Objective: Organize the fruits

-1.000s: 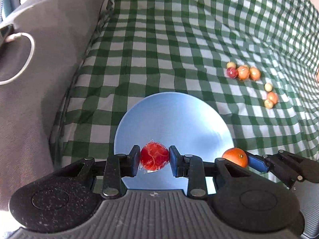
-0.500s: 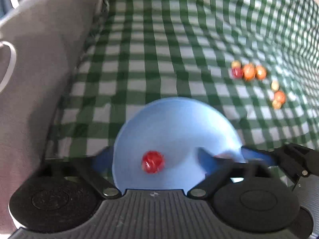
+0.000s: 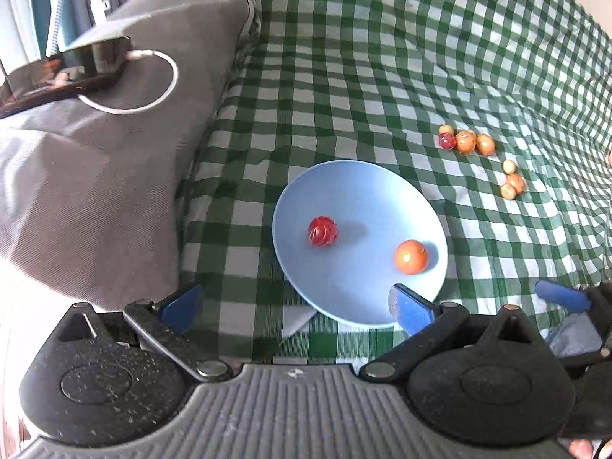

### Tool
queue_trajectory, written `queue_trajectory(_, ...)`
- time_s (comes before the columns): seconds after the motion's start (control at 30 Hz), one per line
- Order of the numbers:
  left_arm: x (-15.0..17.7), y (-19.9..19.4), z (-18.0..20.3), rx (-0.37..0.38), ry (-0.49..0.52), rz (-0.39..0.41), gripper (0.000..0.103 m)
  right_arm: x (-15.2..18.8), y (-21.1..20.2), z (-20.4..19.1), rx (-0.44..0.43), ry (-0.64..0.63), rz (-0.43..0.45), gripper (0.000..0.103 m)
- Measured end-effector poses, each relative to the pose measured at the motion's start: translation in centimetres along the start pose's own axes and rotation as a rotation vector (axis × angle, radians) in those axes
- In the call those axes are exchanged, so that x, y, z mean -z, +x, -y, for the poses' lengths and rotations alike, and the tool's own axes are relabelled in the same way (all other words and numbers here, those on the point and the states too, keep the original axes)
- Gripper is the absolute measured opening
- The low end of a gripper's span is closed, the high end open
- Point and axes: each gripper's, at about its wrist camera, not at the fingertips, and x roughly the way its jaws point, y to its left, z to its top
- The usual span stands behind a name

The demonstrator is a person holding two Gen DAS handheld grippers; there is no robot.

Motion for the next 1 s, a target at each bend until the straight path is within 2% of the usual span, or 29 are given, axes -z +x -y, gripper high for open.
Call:
queue_trajectory(0.2,0.8,-2.5,0.6,0.000,0.025,0.057,0.103,-0.3,-2.8,-0.7,0.003,-0.003,0.074,0.100)
queue_trajectory(0.33,1.2,-3.4,0.9,-0.002,0.025,0.085,0.103,0.5,-4.0,-1.4,-0.001,-0.019,0.089,0.100)
queue_trajectory(1.0,1.9,-4.6,1.3,0.000,0.046,0.100,0.103,1.4,-5.4,-1.4,0.003,-0.003,0.119,0.102)
